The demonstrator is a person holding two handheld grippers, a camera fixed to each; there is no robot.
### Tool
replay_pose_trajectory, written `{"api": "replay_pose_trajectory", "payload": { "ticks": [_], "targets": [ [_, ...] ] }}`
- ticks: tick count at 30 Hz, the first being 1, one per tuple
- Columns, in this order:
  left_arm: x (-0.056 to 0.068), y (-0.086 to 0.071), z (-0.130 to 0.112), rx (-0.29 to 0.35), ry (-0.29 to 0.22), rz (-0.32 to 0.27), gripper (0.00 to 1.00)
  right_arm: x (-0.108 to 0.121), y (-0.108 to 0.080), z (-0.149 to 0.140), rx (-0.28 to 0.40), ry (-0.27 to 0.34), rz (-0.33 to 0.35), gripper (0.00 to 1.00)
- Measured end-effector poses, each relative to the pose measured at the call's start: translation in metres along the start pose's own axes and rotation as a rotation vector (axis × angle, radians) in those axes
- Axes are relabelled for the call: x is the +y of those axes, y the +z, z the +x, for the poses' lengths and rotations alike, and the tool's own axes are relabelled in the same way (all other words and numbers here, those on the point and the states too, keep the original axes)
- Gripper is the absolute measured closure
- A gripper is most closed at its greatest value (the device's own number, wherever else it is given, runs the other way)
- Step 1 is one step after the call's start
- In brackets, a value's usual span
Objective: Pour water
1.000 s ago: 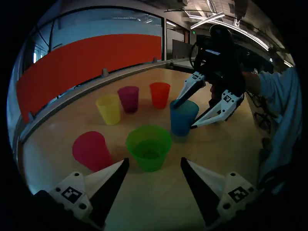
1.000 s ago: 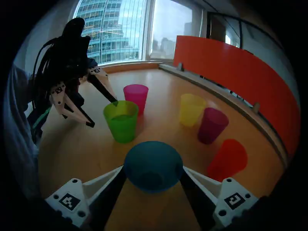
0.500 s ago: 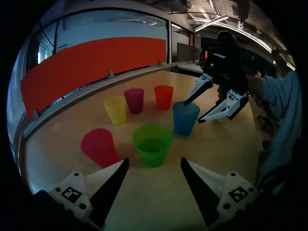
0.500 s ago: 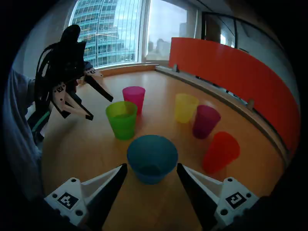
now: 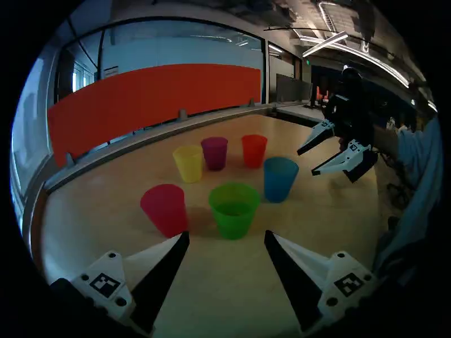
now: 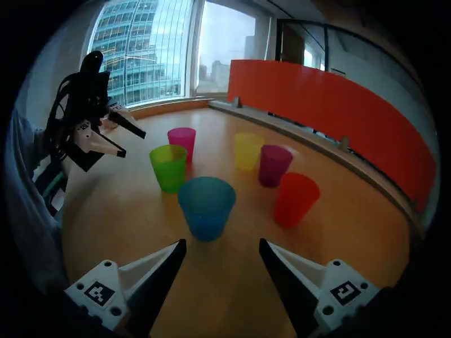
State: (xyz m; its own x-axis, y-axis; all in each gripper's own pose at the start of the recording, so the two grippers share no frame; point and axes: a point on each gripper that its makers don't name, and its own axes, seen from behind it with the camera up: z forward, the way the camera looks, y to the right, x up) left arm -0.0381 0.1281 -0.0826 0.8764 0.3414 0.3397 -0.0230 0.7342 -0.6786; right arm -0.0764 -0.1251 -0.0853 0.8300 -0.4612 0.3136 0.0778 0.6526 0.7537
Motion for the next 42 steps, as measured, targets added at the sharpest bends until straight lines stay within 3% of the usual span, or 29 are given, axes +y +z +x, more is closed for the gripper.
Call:
{"api": "replay_pose_trajectory", "payload": {
  "ticks": [9, 23, 33, 42],
  "targets": [
    [-0.008, -0.013, 0.007, 0.046, -0.028, 0.066, 0.0, 0.012, -0.021, 0.006, 0.057, 0.045, -0.069, 0.0],
    [-0.047, -0.048, 0.026, 0.171, -0.054, 0.279, 0.0, 0.036, -0.05, 0.029, 0.189, 0.12, -0.228, 0.0],
    [-0.069, -0.066, 0.046, 0.268, -0.024, 0.429, 0.0, 0.072, -0.068, 0.05, 0.293, 0.157, -0.408, 0.0],
    [-0.086, -0.079, 0.055, 0.333, -0.057, 0.513, 0.0, 0.1, -0.091, 0.066, 0.378, 0.168, -0.563, 0.0]
  ]
}}
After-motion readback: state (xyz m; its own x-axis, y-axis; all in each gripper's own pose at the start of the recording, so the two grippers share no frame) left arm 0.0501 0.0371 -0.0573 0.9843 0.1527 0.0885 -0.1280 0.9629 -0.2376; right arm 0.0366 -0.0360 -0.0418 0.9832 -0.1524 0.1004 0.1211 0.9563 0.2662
